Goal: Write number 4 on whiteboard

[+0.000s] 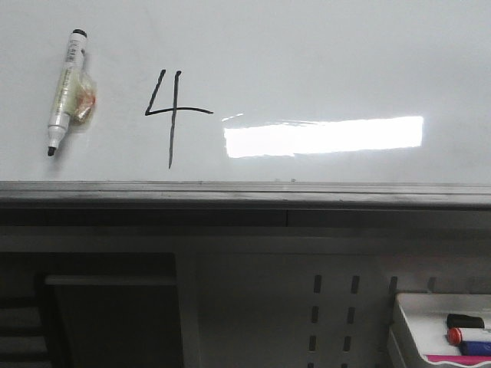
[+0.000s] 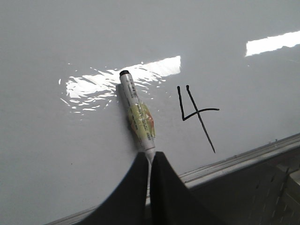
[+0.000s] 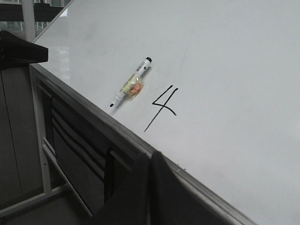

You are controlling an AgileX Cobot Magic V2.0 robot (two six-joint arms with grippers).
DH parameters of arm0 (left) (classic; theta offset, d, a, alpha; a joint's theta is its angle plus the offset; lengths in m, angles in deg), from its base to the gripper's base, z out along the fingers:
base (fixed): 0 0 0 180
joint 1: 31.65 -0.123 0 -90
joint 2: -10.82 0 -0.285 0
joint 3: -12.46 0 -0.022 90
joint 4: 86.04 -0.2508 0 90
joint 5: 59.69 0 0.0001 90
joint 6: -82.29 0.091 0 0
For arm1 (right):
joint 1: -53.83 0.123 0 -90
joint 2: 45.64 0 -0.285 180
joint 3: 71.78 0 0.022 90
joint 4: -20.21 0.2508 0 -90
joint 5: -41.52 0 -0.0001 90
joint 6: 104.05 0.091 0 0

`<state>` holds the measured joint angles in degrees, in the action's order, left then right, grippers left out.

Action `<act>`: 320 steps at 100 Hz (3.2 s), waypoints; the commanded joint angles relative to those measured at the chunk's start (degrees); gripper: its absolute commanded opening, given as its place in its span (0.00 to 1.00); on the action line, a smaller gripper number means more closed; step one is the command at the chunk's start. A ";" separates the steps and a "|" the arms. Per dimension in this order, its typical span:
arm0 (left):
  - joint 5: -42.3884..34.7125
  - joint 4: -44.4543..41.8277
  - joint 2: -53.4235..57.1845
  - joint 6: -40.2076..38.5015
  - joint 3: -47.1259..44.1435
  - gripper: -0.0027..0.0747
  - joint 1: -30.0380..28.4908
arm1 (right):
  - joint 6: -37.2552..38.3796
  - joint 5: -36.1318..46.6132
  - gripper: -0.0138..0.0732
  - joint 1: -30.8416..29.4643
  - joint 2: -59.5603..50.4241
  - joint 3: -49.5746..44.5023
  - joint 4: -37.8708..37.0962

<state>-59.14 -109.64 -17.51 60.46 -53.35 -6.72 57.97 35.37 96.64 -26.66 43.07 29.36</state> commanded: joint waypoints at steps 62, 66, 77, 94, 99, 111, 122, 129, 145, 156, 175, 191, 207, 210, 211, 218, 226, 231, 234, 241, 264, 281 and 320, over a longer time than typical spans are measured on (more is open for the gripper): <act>-0.56 12.13 2.21 5.29 1.37 0.01 -0.47 | 0.01 4.83 0.08 -0.33 -0.16 0.57 0.15; -0.12 12.27 3.16 8.20 1.37 0.01 -1.28 | 0.01 4.83 0.08 -0.33 -0.16 0.57 0.15; 3.55 17.19 7.10 13.46 1.37 0.01 -6.32 | 0.01 4.83 0.08 -0.33 -0.16 0.57 0.15; 12.87 20.94 13.96 13.47 0.10 0.01 -15.75 | 0.01 4.83 0.08 -0.33 -0.16 0.57 0.15; 12.66 20.94 16.20 13.47 -1.53 0.01 -18.55 | 0.01 4.83 0.08 -0.33 -0.16 0.57 0.15; 11.50 22.50 20.26 13.47 -7.15 0.01 -22.97 | 0.01 4.83 0.08 -0.33 -0.16 0.57 0.15; 11.50 22.72 22.32 13.47 -11.37 0.01 -24.46 | 0.01 4.83 0.08 -0.33 -0.16 0.57 0.15; 11.39 22.34 22.32 13.47 -13.77 0.01 -24.59 | 0.01 4.83 0.08 -0.33 -0.16 0.57 0.15; 17.36 21.94 22.32 13.56 -13.65 0.01 -24.59 | 0.01 4.83 0.08 -0.33 -0.16 0.57 0.15; 17.10 21.94 22.32 13.56 -13.65 0.01 -24.59 | 0.01 4.83 0.08 -0.33 -0.16 0.57 0.15; 17.08 21.94 22.32 13.56 -13.65 0.01 -24.59 | 0.01 4.83 0.08 -0.33 -0.16 0.57 0.15; 17.08 21.94 22.32 13.56 -13.65 0.01 -24.59 | 0.01 4.83 0.08 -0.33 -0.16 0.57 0.15; 17.08 21.94 22.32 13.56 -13.65 0.01 -24.59 | 0.01 4.83 0.08 -0.33 -0.16 0.57 0.15; 17.08 21.94 22.32 13.56 -13.65 0.01 -24.59 | 0.01 4.83 0.08 -0.33 -0.16 0.57 0.15; 17.08 21.94 22.32 13.56 -13.65 0.01 -24.59 | 0.01 4.83 0.08 -0.33 -0.16 0.57 0.15; 17.08 21.94 22.32 13.56 -13.65 0.01 -24.59 | 0.01 4.83 0.08 -0.33 -0.16 0.57 0.15; 17.08 21.94 22.32 13.56 -13.65 0.01 -24.59 | 0.01 4.83 0.08 -0.33 -0.16 0.57 0.15; 17.08 21.94 22.32 13.56 -13.65 0.01 -24.59 | 0.01 4.83 0.08 -0.33 -0.16 0.57 0.15; 17.08 21.94 22.32 13.56 -13.65 0.01 -24.59 | 0.01 4.83 0.08 -0.33 -0.16 0.57 0.15; 17.08 21.94 22.32 13.56 -13.65 0.01 -24.59 | 0.01 4.69 0.08 -0.33 -0.16 0.53 0.15; 17.08 21.94 22.32 13.56 -13.65 0.01 -24.59 | 10.11 6.15 0.08 -3.11 -0.16 0.53 -10.11; 17.08 21.94 22.32 13.56 -13.65 0.01 -24.59 | 14.97 6.15 0.08 -11.43 -0.16 0.53 -13.73; 17.08 21.94 22.32 13.56 -13.65 0.01 -24.59 | 14.97 6.15 0.08 -42.83 -1.64 -4.84 -14.55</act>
<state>-39.74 -87.72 3.36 74.02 -65.00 -31.29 72.66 37.07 58.67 -27.76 39.48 15.48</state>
